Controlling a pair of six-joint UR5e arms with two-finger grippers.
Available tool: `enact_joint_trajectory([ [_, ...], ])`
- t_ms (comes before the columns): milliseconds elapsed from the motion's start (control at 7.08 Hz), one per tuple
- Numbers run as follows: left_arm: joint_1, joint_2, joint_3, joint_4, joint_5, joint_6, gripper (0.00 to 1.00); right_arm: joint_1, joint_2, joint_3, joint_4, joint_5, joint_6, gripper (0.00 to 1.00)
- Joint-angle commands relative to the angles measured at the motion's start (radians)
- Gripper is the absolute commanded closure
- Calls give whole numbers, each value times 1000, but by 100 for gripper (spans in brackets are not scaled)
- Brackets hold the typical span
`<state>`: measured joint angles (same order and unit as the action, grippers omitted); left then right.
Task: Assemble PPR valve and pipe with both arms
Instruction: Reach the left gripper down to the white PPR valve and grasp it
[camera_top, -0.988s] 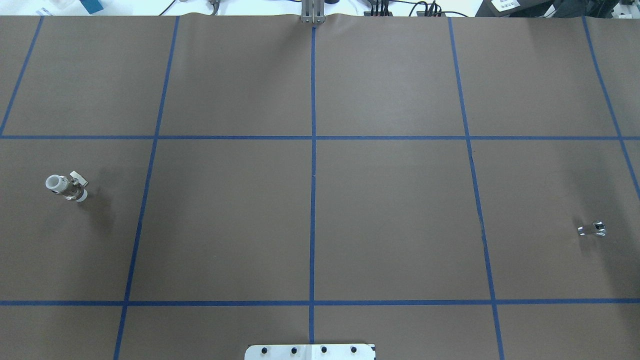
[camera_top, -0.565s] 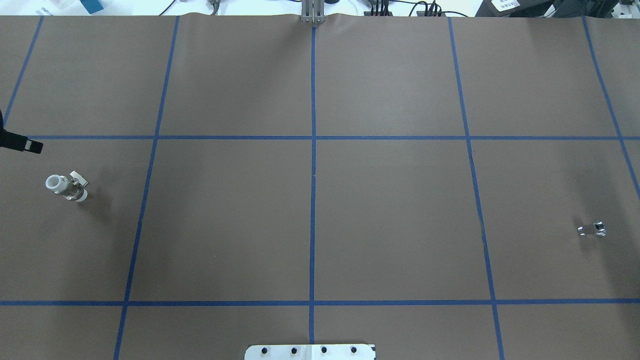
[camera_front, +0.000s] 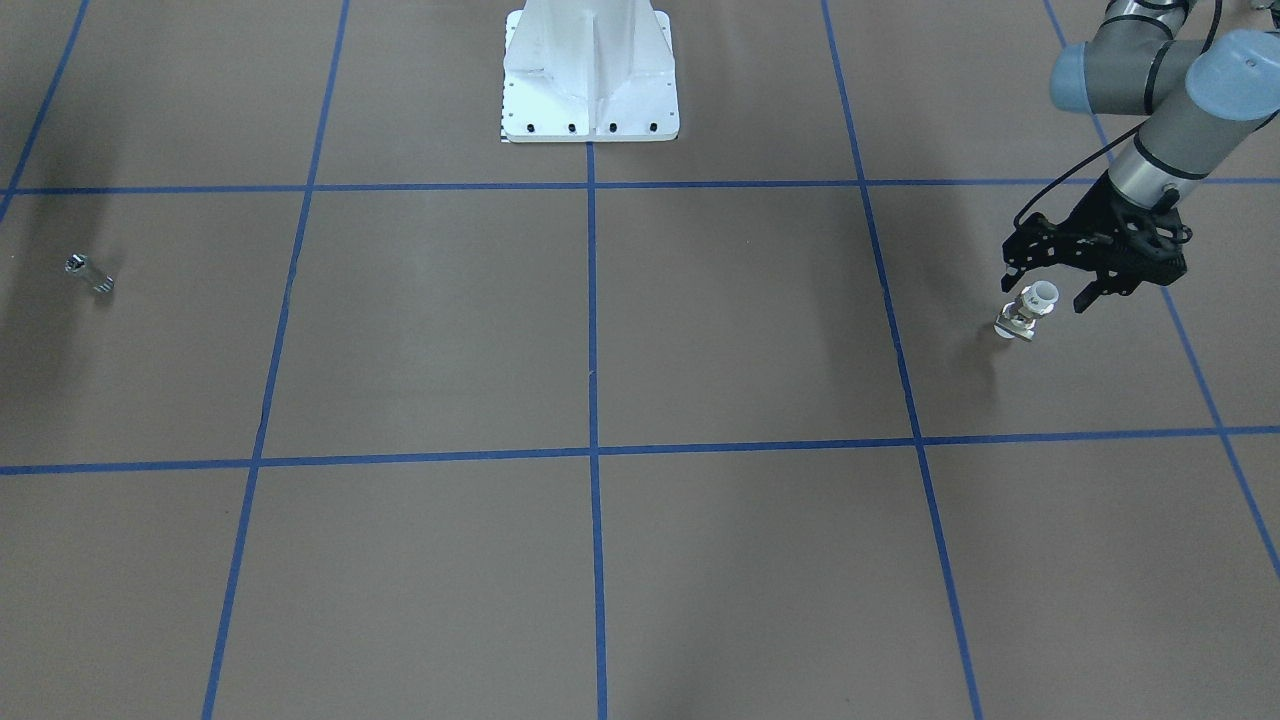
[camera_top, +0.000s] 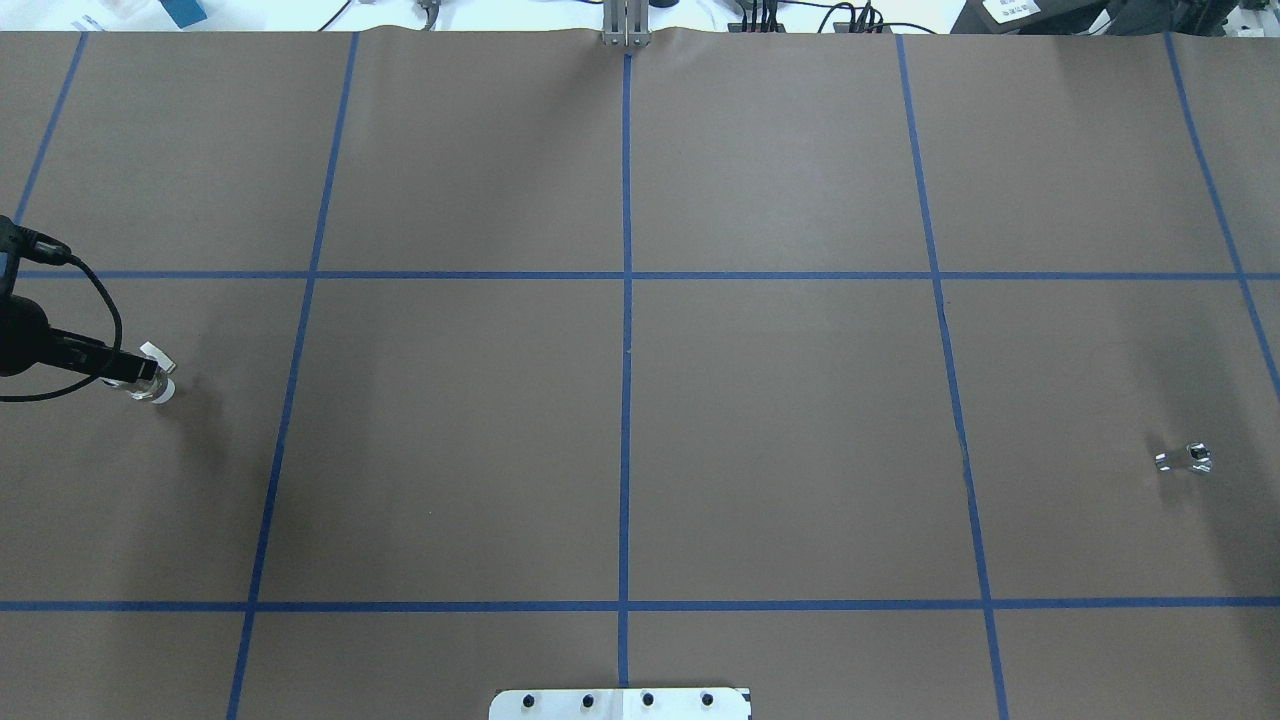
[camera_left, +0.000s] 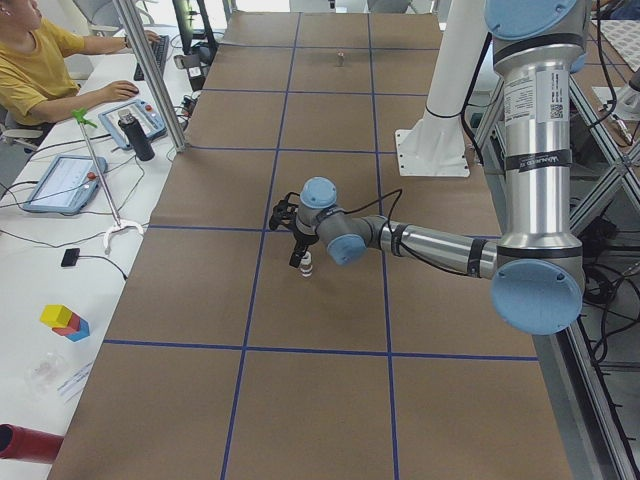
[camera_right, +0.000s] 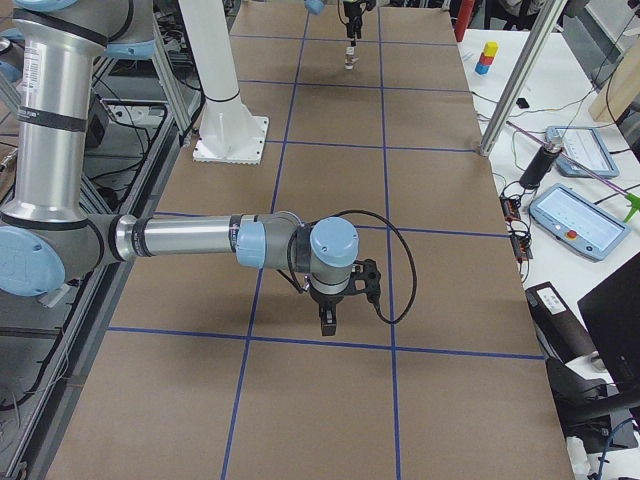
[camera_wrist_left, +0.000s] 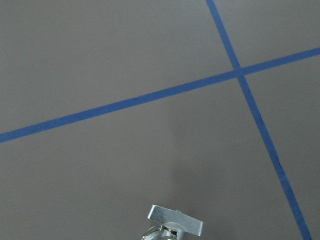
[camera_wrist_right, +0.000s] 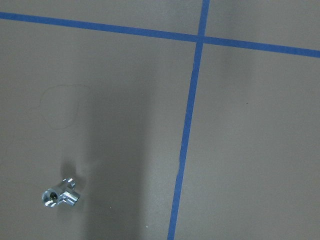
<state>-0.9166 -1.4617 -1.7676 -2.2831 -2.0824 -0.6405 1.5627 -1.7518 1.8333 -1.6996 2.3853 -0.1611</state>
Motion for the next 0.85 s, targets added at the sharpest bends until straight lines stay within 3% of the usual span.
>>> enact_joint_trajectory([
  [0,22,4,19,4,22,7,5,0,0,0,0,0,0,0],
  [706,31,-5,30,7,22,7,20,-1,0,1,0,6,0,0],
])
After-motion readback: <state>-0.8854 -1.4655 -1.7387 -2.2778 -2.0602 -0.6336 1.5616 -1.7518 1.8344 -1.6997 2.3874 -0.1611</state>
